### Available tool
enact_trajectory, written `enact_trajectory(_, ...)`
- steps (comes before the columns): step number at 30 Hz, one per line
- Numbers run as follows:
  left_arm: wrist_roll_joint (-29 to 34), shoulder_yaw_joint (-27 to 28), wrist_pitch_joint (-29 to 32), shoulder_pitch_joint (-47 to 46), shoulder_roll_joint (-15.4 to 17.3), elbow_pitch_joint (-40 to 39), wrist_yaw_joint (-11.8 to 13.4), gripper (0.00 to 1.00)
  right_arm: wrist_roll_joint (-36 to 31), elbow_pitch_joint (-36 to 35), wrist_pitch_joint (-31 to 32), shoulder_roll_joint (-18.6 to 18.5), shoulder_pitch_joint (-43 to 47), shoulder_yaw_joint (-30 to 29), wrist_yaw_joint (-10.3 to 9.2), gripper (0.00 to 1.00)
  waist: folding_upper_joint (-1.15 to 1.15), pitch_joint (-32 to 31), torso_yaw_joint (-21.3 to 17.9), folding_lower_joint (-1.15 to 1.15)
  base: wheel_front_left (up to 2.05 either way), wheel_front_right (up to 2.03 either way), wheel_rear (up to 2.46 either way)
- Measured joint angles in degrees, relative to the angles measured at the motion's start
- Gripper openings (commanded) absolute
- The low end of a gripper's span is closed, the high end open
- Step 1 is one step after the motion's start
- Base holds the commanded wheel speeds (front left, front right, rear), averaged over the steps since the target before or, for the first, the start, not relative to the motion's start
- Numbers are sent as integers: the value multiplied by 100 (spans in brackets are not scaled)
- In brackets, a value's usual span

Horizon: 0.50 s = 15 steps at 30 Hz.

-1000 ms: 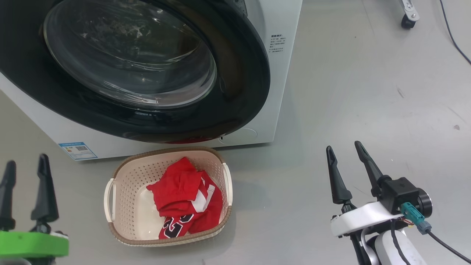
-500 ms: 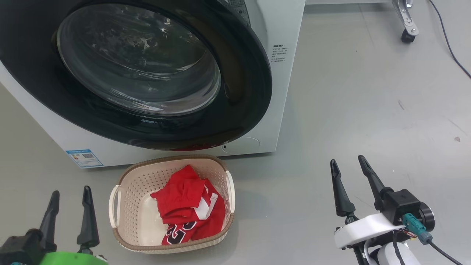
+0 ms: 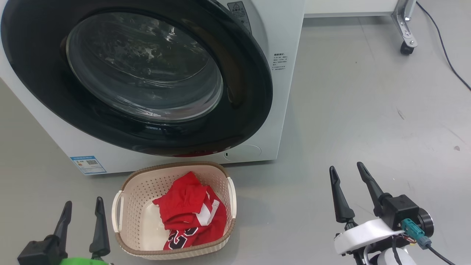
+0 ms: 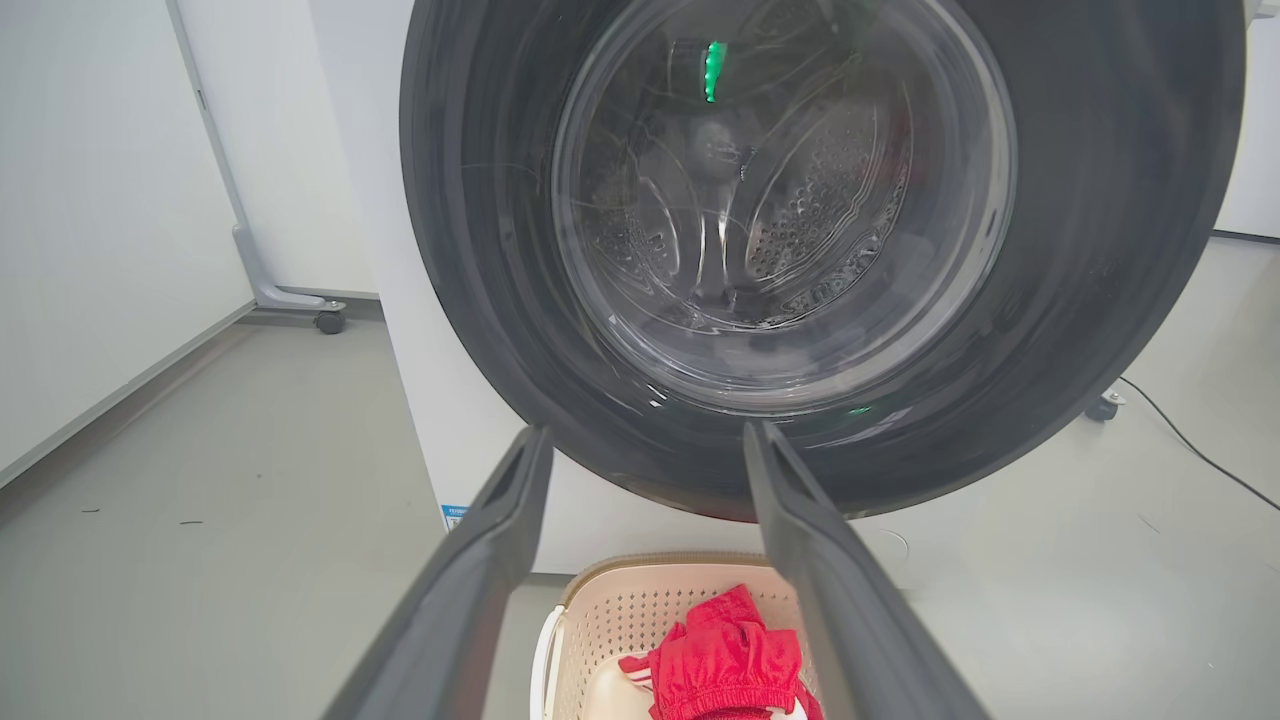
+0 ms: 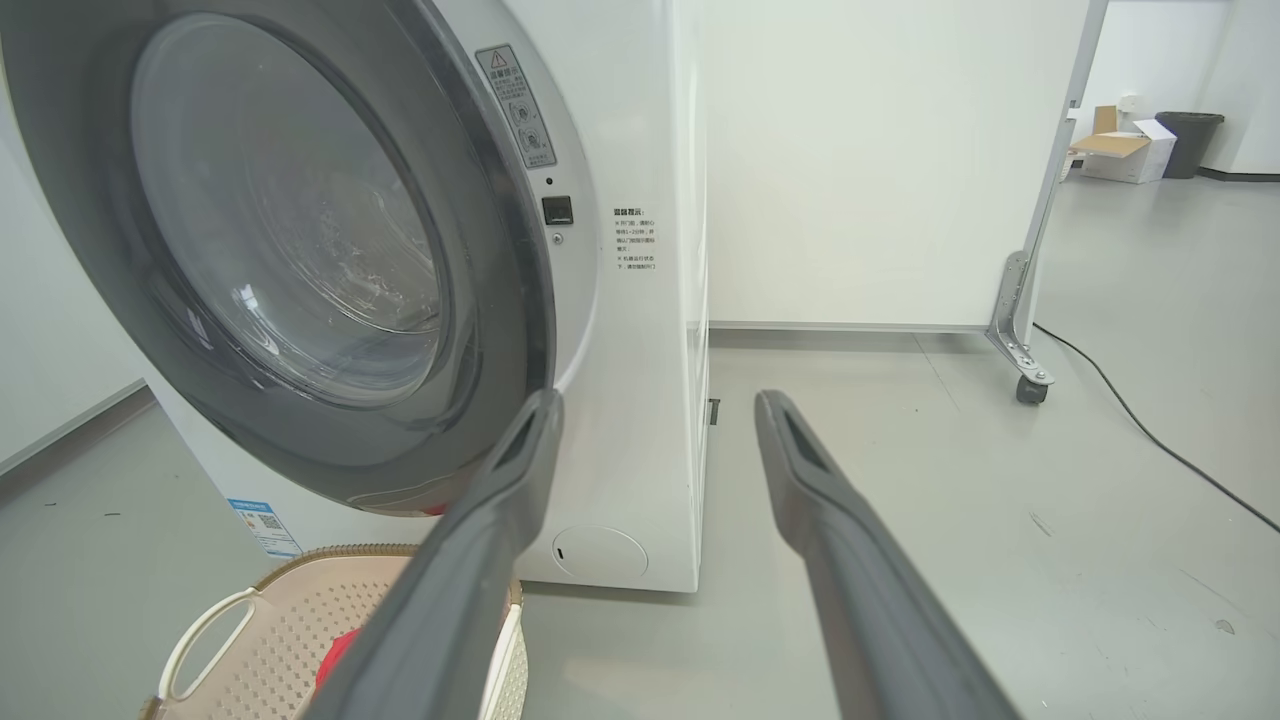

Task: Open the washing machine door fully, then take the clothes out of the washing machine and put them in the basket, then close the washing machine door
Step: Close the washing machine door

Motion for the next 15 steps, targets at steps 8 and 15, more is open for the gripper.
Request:
enact_trajectory(8, 5, -82, -33, 0, -59, 125, 21, 100, 1, -2, 0, 1, 79, 2, 1, 100, 0, -26, 1, 0, 0, 0, 0)
enact_trajectory(15, 16, -113, -57, -1, -66, 220, 55, 100, 1, -21, 0, 1, 81, 14, 0, 100, 0, -32, 1, 0, 0, 0, 0)
